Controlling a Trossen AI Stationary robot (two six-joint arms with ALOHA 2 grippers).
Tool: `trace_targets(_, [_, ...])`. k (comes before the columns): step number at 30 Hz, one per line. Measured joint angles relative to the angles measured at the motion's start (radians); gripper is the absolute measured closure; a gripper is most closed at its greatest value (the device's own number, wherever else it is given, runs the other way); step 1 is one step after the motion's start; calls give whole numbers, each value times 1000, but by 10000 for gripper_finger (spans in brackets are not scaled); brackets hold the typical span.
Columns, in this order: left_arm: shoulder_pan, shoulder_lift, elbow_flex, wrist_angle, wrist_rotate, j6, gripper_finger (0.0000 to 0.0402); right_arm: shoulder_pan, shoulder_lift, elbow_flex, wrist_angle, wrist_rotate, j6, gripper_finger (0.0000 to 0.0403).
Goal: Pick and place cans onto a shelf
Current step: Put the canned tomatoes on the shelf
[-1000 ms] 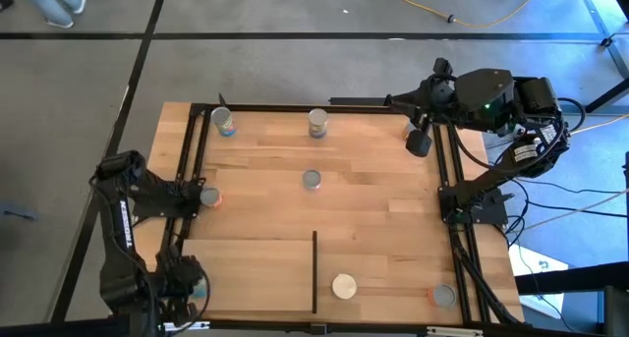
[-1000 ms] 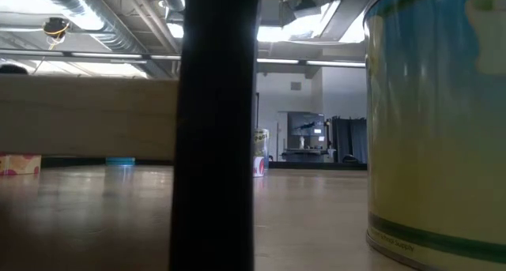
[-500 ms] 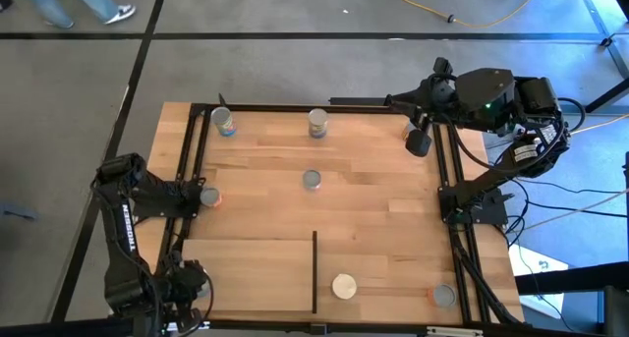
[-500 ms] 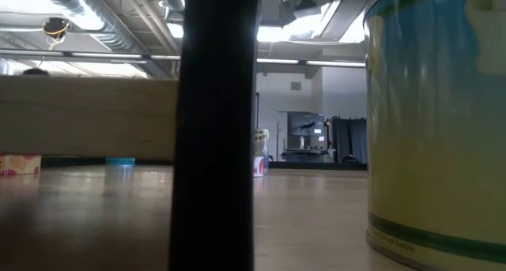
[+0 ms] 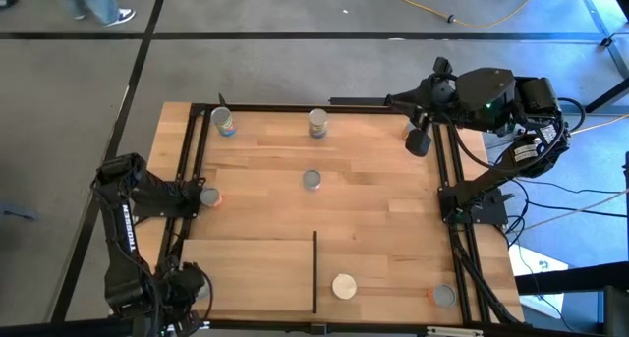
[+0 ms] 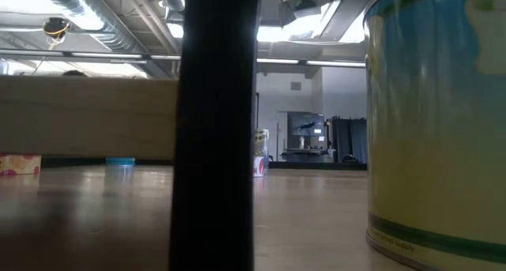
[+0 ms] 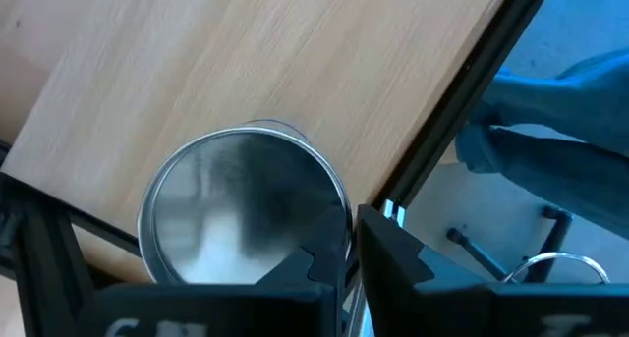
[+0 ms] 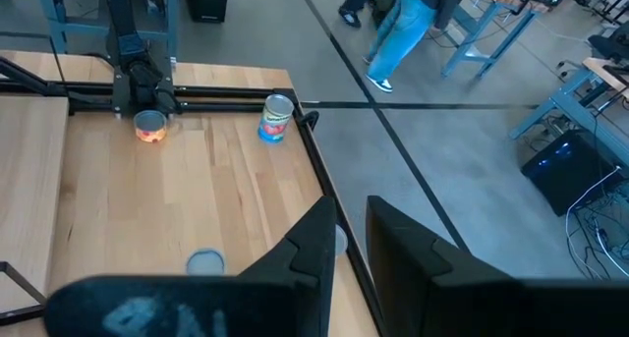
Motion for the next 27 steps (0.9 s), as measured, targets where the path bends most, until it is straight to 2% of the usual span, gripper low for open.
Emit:
trace_targets(7, [0, -1, 0, 6, 74, -25, 366, 0, 0, 0, 33, -1, -2, 340])
trace_targets(12, [0, -6, 0, 3, 28, -30, 369, 0, 0, 0, 32, -1, -3, 340])
trace_targets(20, [0, -6, 3, -4, 26, -23, 369, 0, 0, 0, 30, -1, -5, 340])
trace_targets(27, [0, -8, 56, -41, 18, -18, 369, 0, 0, 0, 30, -1, -6, 340])
